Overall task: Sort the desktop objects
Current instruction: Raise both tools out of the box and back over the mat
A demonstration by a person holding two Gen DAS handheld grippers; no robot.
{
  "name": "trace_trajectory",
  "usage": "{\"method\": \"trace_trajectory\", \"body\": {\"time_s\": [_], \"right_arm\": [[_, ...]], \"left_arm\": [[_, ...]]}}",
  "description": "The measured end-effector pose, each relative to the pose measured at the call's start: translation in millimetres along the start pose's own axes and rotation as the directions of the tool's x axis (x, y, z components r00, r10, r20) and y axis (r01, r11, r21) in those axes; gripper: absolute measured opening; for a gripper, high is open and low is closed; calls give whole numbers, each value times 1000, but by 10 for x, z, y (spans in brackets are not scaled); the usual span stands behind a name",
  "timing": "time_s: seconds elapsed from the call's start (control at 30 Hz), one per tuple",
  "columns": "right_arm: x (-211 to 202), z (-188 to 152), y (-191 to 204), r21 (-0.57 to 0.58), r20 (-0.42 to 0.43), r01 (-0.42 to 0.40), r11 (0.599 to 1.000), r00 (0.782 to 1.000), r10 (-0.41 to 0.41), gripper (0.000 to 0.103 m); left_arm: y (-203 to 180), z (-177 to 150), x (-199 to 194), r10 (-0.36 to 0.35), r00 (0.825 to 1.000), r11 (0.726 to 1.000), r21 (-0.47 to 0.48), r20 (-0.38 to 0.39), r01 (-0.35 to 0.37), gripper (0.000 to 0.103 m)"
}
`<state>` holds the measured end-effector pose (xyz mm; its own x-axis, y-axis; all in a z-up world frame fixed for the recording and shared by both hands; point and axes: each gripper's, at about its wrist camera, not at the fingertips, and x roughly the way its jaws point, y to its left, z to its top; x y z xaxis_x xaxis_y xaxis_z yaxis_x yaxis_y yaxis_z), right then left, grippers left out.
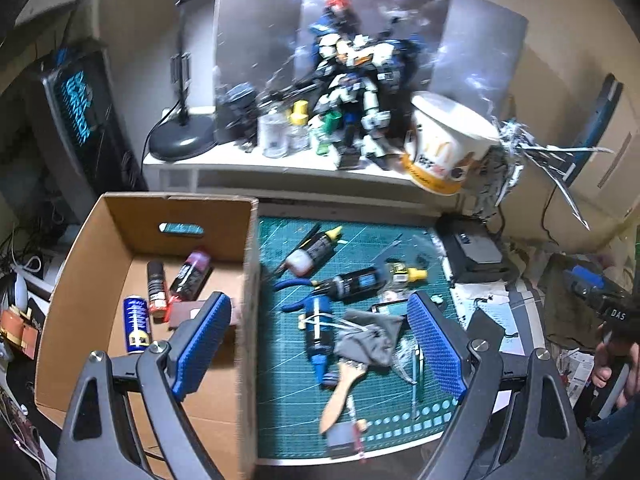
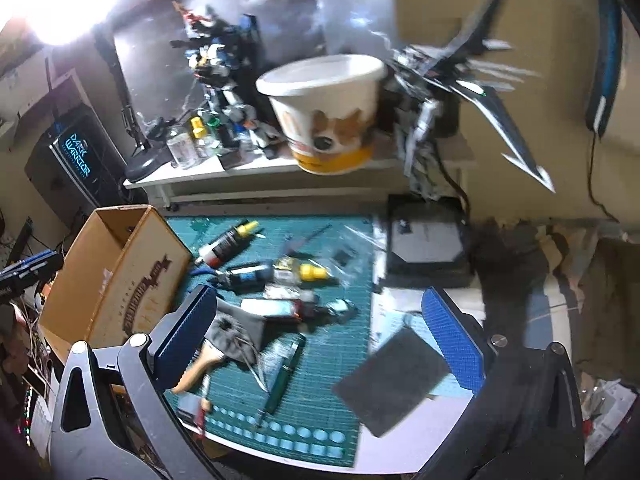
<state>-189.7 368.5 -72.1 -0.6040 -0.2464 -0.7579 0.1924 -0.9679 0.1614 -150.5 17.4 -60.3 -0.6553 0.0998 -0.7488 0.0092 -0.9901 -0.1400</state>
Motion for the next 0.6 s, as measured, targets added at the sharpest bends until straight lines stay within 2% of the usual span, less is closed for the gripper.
{"method": "trace_trajectory", "body": {"time_s": [0.1, 0.3, 0.53, 0.6], "right_arm": [[21, -121, -252, 21, -19, -19, 1000, 1000, 19, 103], [132, -345, -547, 38, -72, -53, 998, 996, 55, 103], [229, -441, -633, 31, -84, -104, 994, 991, 107, 102], [267, -445, -621, 23, -86, -123, 992, 988, 125, 98]], "left_arm": [[-175, -101, -2, 8, 1000, 1000, -15, 12, -8, 91], [-478, -311, 86, 9, 999, 1000, -14, -30, -10, 91], [-613, -467, 257, -3, 998, 1000, -13, -70, 2, 91], [-608, -508, 345, -6, 996, 1000, -17, -89, 5, 90]]}}
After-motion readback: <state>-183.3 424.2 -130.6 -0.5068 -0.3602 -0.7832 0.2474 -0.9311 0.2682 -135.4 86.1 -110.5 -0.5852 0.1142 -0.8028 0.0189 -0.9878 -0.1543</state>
